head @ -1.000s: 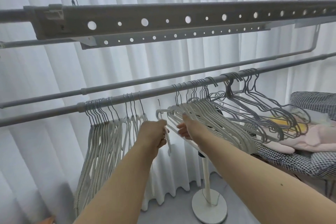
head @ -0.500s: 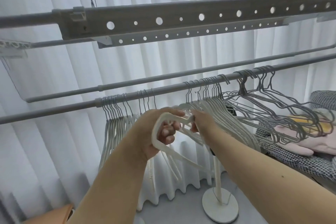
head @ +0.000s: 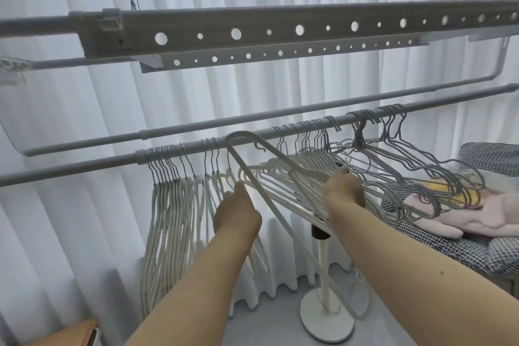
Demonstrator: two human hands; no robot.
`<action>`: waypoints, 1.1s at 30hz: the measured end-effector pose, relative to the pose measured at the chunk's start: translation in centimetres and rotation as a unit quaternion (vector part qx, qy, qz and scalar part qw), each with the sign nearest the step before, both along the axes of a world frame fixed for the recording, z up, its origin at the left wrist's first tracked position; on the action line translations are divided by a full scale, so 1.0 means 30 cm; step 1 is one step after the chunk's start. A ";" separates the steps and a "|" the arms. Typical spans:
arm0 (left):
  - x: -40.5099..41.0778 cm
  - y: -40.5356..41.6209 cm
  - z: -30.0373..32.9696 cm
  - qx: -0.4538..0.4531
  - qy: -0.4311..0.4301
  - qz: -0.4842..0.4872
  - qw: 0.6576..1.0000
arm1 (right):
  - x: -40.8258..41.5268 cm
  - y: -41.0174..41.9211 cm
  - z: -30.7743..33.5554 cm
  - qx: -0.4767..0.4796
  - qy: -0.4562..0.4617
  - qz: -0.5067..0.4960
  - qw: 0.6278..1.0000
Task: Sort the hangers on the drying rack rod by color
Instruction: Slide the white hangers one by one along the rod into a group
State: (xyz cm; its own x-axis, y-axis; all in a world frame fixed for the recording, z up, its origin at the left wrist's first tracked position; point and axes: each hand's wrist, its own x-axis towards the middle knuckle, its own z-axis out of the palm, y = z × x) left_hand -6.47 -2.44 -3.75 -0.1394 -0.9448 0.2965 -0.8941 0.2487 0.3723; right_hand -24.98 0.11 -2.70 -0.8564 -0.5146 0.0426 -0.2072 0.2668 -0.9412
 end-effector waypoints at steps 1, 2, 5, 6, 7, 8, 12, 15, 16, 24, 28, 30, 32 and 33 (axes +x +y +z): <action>-0.001 0.000 -0.001 -0.002 -0.007 0.008 1.000 | -0.004 0.006 -0.003 -0.010 -0.002 -0.008 1.000; -0.001 -0.004 -0.003 -0.002 -0.004 0.014 1.000 | -0.009 0.009 -0.010 -0.019 0.000 -0.013 1.000; 0.011 -0.007 -0.010 -0.001 0.012 0.014 1.000 | -0.003 0.020 -0.016 -0.027 0.012 -0.004 1.000; 0.015 -0.010 -0.016 -0.007 0.014 0.012 1.000 | 0.005 0.017 -0.015 -0.030 0.016 0.005 0.999; 0.019 -0.011 -0.020 -0.012 0.016 0.010 1.000 | 0.019 0.012 -0.012 -0.035 0.020 0.016 0.999; 0.022 -0.013 -0.023 -0.013 0.021 0.007 1.000 | 0.031 0.001 -0.010 -0.038 0.025 0.030 0.999; 0.036 -0.007 -0.019 -0.012 0.028 -0.007 1.000 | 0.103 -0.074 0.026 -0.072 0.054 0.107 0.990; 0.050 0.000 -0.016 -0.009 0.028 -0.014 0.999 | 0.169 -0.141 0.061 -0.129 0.010 0.183 0.975; 0.055 0.001 -0.016 -0.011 0.029 -0.016 0.999 | 0.191 -0.162 0.070 -0.135 -0.017 0.208 0.969; 0.087 0.004 -0.025 -0.015 0.020 -0.033 0.999 | 0.295 -0.249 0.098 -0.154 -0.117 0.332 0.923; 0.098 0.010 -0.014 -0.004 0.015 -0.024 1.000 | 0.321 -0.283 0.080 -0.123 -0.090 0.357 0.922; 0.100 0.012 -0.011 -0.004 0.010 -0.022 1.000 | 0.333 -0.292 0.069 -0.118 -0.078 0.364 0.921; 0.102 0.013 -0.009 0.000 0.011 -0.022 1.000 | 0.339 -0.301 0.056 -0.108 -0.050 0.373 0.920; 0.102 0.012 -0.009 0.001 0.011 -0.021 1.000 | 0.340 -0.298 0.055 -0.099 -0.029 0.376 0.921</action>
